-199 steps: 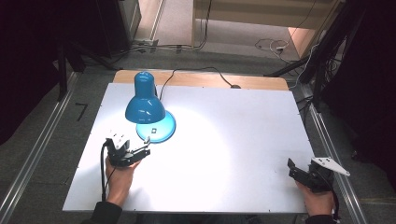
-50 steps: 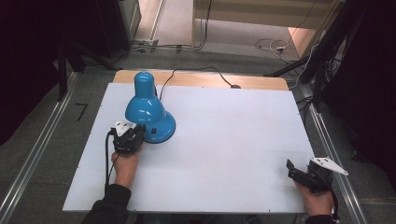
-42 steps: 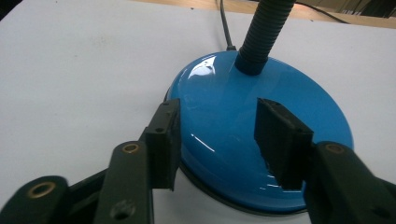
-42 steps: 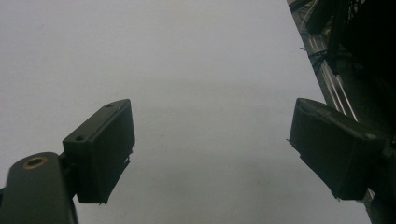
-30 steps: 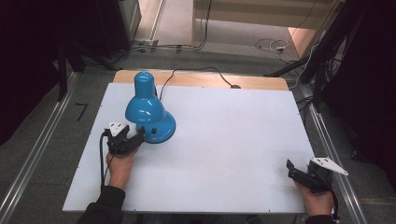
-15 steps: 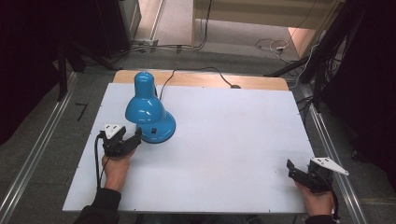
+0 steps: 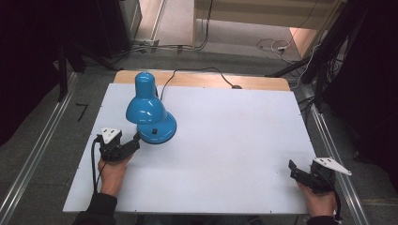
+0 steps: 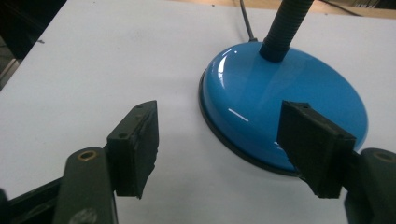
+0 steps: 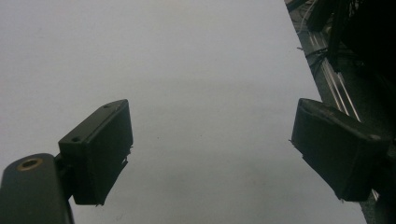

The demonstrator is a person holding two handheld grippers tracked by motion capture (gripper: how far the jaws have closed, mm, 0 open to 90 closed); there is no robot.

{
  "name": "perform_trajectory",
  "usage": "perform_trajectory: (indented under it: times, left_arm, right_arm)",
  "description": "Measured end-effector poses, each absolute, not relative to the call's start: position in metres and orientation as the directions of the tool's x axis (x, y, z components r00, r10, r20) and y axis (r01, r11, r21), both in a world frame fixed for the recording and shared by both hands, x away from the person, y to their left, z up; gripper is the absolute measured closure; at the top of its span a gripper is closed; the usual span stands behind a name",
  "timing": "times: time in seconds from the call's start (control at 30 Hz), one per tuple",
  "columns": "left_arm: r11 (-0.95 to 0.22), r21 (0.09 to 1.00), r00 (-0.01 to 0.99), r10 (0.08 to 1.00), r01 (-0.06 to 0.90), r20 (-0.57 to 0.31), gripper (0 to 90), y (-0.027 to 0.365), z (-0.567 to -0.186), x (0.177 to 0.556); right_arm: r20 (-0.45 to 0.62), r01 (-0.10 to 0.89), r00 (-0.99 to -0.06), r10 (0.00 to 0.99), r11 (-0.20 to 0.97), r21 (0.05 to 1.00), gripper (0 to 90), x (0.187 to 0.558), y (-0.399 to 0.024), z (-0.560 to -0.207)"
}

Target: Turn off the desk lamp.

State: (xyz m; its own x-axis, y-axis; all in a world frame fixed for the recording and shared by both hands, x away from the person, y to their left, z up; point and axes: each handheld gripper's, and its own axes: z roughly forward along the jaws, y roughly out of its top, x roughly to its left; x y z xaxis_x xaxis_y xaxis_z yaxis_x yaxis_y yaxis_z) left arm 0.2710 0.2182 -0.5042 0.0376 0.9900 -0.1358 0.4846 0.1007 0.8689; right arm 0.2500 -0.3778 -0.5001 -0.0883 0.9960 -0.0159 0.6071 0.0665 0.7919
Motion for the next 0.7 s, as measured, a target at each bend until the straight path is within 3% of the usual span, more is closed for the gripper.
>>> perform_trajectory:
  times: [0.13, 0.7]
  left_arm:
    - [0.105, 0.866, 0.022, 0.991, 0.490, -0.133, 25.9, 0.220, -0.504, 0.269]
    - [0.107, 0.862, 0.036, 0.989, 0.496, -0.144, 24.7, 0.224, -0.503, 0.258]
  right_arm:
    - [-0.012, 0.607, -0.082, 0.997, 0.059, 0.792, 10.9, 0.250, -0.378, -0.500]
    - [-0.015, 0.610, -0.086, 0.996, 0.064, 0.790, 11.0, 0.250, -0.378, -0.500]
